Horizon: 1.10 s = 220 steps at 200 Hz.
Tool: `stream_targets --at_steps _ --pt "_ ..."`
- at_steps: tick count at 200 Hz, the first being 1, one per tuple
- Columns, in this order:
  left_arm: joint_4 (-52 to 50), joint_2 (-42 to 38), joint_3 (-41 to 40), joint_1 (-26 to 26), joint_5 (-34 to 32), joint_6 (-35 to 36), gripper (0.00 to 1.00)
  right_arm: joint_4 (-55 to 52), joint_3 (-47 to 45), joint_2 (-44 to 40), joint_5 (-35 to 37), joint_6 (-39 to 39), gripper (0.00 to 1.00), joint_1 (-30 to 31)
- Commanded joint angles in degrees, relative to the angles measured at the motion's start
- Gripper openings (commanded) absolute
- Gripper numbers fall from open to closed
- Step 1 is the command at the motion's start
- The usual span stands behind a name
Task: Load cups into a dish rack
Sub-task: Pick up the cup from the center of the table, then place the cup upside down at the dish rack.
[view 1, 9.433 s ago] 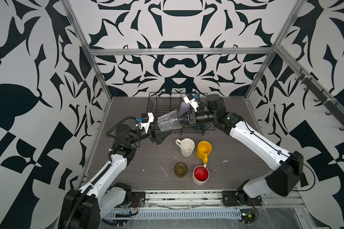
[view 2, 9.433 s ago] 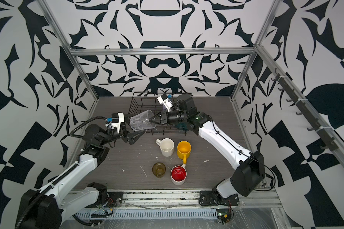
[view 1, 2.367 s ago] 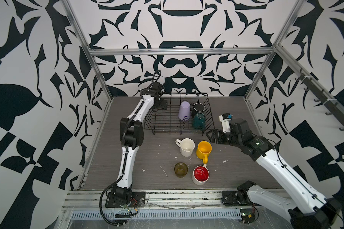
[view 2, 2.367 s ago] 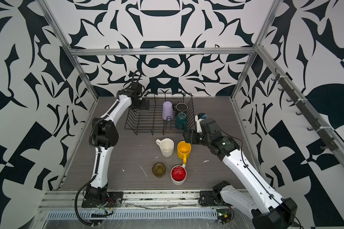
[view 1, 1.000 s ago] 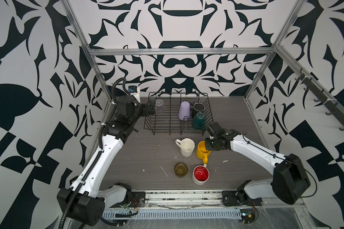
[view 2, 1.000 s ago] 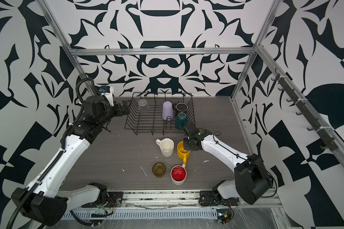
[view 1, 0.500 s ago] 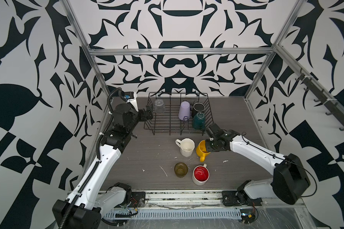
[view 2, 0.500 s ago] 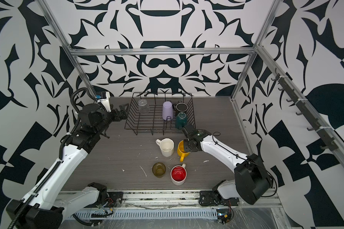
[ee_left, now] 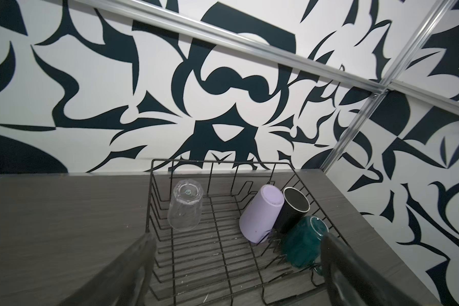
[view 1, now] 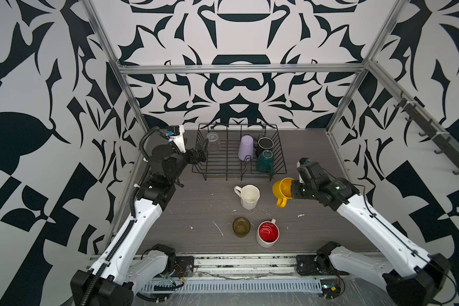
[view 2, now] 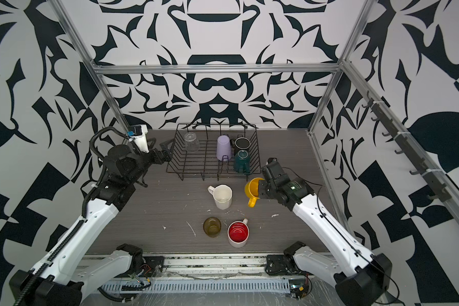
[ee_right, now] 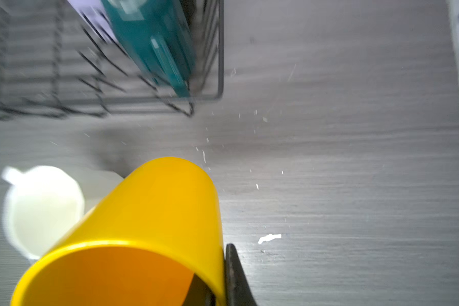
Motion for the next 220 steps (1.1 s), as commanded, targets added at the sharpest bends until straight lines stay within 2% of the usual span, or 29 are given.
stream_targets --at_steps 1,52,78,110,133,175,220 --pt "6.26 -1.24 -1.24 0.6 6.73 -0.21 0.99 7.81 4.86 -2.59 -5.55 -0.02 0.0 0.01" --pt "15.48 0.85 -4.93 1.89 26.02 -1.13 0.99 25.27 5.17 -1.14 -19.72 0.64 0.0 -0.59" --pt "21.17 2.93 -5.41 2.16 36.79 -4.64 0.99 33.58 3.12 -1.54 -24.73 -0.34 0.0 -0.68" --pt "29.64 5.55 -6.16 2.18 46.28 -9.22 0.99 39.58 3.08 -0.19 -32.02 -1.43 0.0 -0.76" --pt "37.52 7.49 -7.3 2.24 50.99 -13.57 0.99 43.76 3.44 1.61 -36.55 -1.4 0.0 -0.74" --pt "49.36 10.18 -9.31 2.17 55.64 -20.3 0.99 50.18 4.23 3.91 -43.4 -0.89 0.0 -0.76" --pt "50.57 10.71 -8.61 2.16 57.67 -22.6 0.99 55.22 4.88 6.25 -47.98 0.33 0.0 -0.76"
